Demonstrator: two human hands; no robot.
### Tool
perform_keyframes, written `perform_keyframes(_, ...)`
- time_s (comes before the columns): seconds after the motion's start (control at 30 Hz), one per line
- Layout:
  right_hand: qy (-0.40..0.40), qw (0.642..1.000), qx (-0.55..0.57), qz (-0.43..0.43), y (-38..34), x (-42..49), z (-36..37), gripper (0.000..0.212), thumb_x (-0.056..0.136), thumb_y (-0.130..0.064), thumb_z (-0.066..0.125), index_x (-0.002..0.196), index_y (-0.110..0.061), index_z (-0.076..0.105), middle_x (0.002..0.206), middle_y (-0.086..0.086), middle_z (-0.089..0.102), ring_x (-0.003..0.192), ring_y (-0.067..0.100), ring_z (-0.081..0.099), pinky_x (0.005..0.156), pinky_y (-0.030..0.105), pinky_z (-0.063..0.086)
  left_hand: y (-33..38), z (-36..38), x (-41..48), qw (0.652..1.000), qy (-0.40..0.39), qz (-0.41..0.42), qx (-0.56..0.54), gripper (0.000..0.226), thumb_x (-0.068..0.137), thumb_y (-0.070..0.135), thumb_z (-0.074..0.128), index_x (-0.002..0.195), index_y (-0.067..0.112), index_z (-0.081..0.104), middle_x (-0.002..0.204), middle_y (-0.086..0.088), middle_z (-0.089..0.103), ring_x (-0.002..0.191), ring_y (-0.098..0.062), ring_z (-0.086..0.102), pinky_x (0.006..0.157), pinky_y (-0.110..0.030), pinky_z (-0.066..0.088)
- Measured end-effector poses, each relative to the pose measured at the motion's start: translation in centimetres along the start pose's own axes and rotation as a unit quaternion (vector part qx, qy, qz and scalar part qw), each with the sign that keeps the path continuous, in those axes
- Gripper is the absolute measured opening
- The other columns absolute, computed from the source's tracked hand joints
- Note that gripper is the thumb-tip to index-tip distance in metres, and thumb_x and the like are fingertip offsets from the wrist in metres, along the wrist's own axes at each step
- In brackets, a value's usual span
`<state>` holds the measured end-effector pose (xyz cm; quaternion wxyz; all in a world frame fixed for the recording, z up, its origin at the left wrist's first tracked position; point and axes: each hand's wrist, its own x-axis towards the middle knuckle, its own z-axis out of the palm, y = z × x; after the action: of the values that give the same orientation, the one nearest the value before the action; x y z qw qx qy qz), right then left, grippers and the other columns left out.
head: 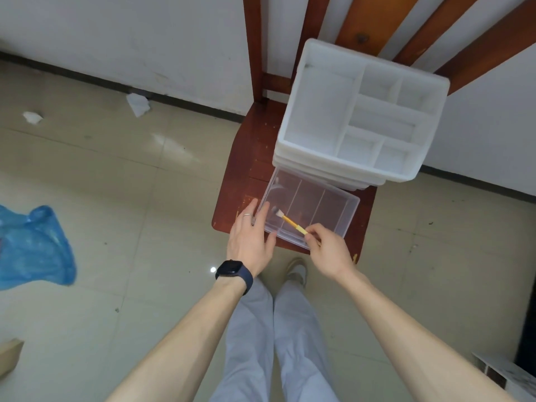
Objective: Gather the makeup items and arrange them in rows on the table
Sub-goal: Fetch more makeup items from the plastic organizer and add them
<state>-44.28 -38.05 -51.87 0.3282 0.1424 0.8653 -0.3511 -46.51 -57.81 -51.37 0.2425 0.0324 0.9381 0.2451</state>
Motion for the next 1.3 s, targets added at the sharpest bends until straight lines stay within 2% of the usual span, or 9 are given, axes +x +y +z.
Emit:
perform_keyframes(0.1,0.007,0.999,0.011,-0.051,0.0,-1.4,0.1,0.02,0.104,-0.026,0.052,0.117,-0.019,0.066,0.107,-0.001,0.069,0.101,0.021,0.063,0.089,0.038,0.049,0.5,-0.6,0.1,0.986,0.068,0.126,0.088,0.049,0.089,0.021,0.071,0.137,0.023,0.06,0.145,-0.007,0.053,0.133,-0.031,0.049,0.105,-0.048,0.043)
perform_keyframes(0.23,0.081,0.992,0.052,-0.079,-0.2,-2.7,0.2,0.017,0.101,-0.029,0.06,0.114,-0.029,0.071,0.1,-0.013,0.066,0.097,0.011,0.061,0.085,0.027,0.044,-1.0,-1.0,0.3,0.949,0.118,0.259,0.137,0.014,0.085,0.016,0.078,0.1,0.017,0.076,0.093,-0.002,0.074,0.083,-0.029,0.066,0.072,-0.037,0.054)
perform_keyframes(0.3,0.121,0.986,0.107,-0.046,-0.4,-2.9,0.4,0.022,0.097,-0.035,0.064,0.119,-0.036,0.067,0.105,-0.018,0.065,0.098,0.0,0.062,0.086,0.014,0.044,-2.3,-1.4,0.2,0.966,0.12,0.21,0.088,0.011,0.092,0.017,0.071,0.102,0.014,0.075,0.092,-0.004,0.072,0.077,-0.031,0.062,0.066,-0.038,0.051)
perform_keyframes(0.37,0.137,0.983,0.121,0.0,-0.6,-2.8,0.8,0.033,0.095,-0.043,0.063,0.127,-0.037,0.06,0.115,-0.017,0.063,0.105,-0.002,0.06,0.085,0.008,0.039,-3.6,-1.9,-0.2,0.989,0.133,0.057,-0.015,0.015,0.096,0.019,0.064,0.107,0.014,0.073,0.093,-0.004,0.069,0.082,-0.03,0.06,0.071,-0.038,0.049)
perform_keyframes(0.47,0.1,0.995,0.013,-0.016,-0.5,-2.6,2.3,0.044,0.098,-0.048,0.058,0.137,-0.029,0.056,0.132,-0.009,0.059,0.123,0.012,0.052,0.098,0.026,0.04,-6.2,-2.2,0.1,0.966,0.15,-0.163,-0.13,0.017,0.098,0.025,0.059,0.11,0.018,0.07,0.093,-0.004,0.064,0.087,-0.027,0.062,0.075,-0.035,0.046)
perform_keyframes(0.53,0.053,0.993,-0.09,-0.047,-0.6,-2.3,3.6,0.045,0.101,-0.045,0.054,0.142,-0.027,0.055,0.139,-0.006,0.057,0.127,0.019,0.048,0.102,0.035,0.04,-7.8,-2.0,0.7,0.96,0.12,-0.221,-0.126,0.019,0.098,0.028,0.06,0.111,0.018,0.069,0.103,-0.005,0.066,0.093,-0.026,0.063,0.078,-0.031,0.046)
perform_keyframes(0.63,0.051,0.983,-0.171,-0.051,-0.6,-1.5,5.0,0.036,0.104,-0.032,0.052,0.139,-0.027,0.06,0.133,-0.004,0.063,0.12,0.025,0.052,0.095,0.04,0.041,-9.4,-1.3,1.5,0.96,0.066,-0.247,-0.114,0.018,0.095,0.029,0.063,0.108,0.018,0.069,0.103,-0.003,0.068,0.096,-0.023,0.063,0.078,-0.028,0.044)
perform_keyframes(0.93,0.124,0.976,-0.166,-0.072,-0.2,-0.9,5.6,0.026,0.1,-0.015,0.063,0.121,-0.022,0.074,0.113,0.002,0.072,0.099,0.032,0.059,0.079,0.039,0.042,-9.9,1.2,3.7,0.973,0.038,-0.207,-0.092,0.03,0.09,0.029,0.07,0.115,0.019,0.059,0.096,0.001,0.058,0.084,-0.018,0.054,0.074,-0.031,0.041)
perform_keyframes(1.3,0.092,0.977,-0.186,-0.047,-0.8,-1.1,5.5,0.031,0.104,-0.023,0.054,0.133,-0.025,0.066,0.124,-0.001,0.067,0.112,0.026,0.054,0.09,0.04,0.044,-9.9,0.6,3.9,0.976,-0.005,-0.203,-0.075,0.031,0.092,0.034,0.063,0.12,0.021,0.057,0.103,0.003,0.059,0.094,-0.021,0.059,0.075,-0.028,0.041)
